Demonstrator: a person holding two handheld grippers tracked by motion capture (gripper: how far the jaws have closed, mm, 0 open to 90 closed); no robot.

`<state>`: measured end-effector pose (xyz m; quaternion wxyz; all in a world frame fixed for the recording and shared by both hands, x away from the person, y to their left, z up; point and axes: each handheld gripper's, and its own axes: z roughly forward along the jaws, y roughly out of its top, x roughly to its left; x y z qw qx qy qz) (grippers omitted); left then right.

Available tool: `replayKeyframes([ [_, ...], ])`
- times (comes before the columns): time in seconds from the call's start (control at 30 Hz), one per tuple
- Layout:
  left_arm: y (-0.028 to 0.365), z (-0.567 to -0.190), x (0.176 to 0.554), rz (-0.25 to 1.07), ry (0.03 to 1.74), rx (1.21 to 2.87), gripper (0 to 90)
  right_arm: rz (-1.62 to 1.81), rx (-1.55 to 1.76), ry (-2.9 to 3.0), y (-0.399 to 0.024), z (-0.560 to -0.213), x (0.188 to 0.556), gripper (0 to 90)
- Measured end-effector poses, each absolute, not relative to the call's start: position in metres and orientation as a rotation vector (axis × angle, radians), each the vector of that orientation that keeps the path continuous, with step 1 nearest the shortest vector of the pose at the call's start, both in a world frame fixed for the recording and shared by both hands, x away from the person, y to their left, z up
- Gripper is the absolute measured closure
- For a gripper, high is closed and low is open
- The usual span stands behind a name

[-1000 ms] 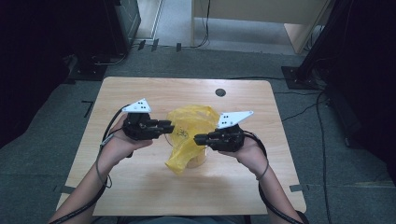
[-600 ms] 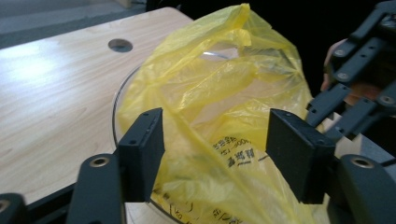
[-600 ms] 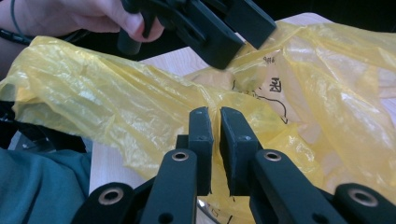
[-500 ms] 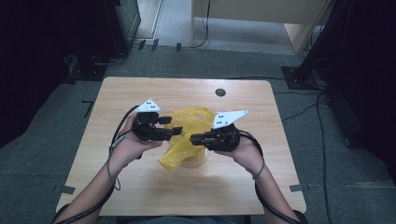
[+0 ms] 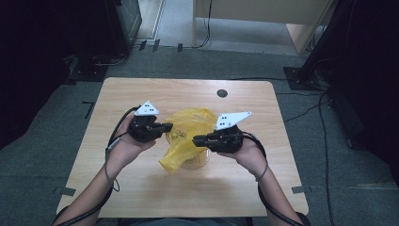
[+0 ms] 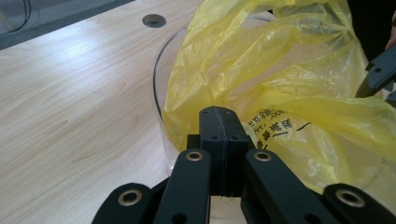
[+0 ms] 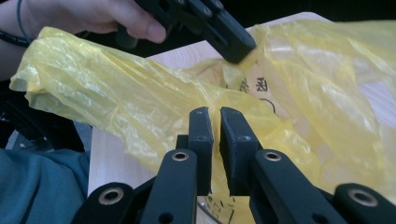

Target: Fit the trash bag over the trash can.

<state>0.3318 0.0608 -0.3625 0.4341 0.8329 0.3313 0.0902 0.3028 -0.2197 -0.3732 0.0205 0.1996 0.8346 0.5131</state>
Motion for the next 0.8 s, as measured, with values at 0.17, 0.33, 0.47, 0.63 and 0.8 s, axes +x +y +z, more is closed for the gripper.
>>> replayKeyframes([
  [0.17, 0.074, -0.356, 0.330, 0.206, 0.832, 2.046, 90.0, 1.570, 0.630, 2.594, -0.230, -0.375, 0.300, 90.0],
  [0.33, 0.083, -0.357, 0.327, 0.181, 0.841, 2.042, 90.0, 1.561, 0.674, 2.583, -0.245, -0.374, 0.295, 90.0],
  [0.47, 0.088, -0.360, 0.324, 0.166, 0.844, 2.044, 90.0, 1.527, 0.688, 2.580, -0.254, -0.373, 0.290, 90.0],
  [0.63, 0.091, -0.368, 0.324, 0.139, 0.867, 2.054, 90.0, 1.489, 0.707, 2.599, -0.266, -0.376, 0.285, 90.0],
  [0.8, 0.092, -0.378, 0.324, 0.112, 0.880, 2.064, 90.0, 1.445, 0.717, 2.639, -0.270, -0.384, 0.283, 90.0],
])
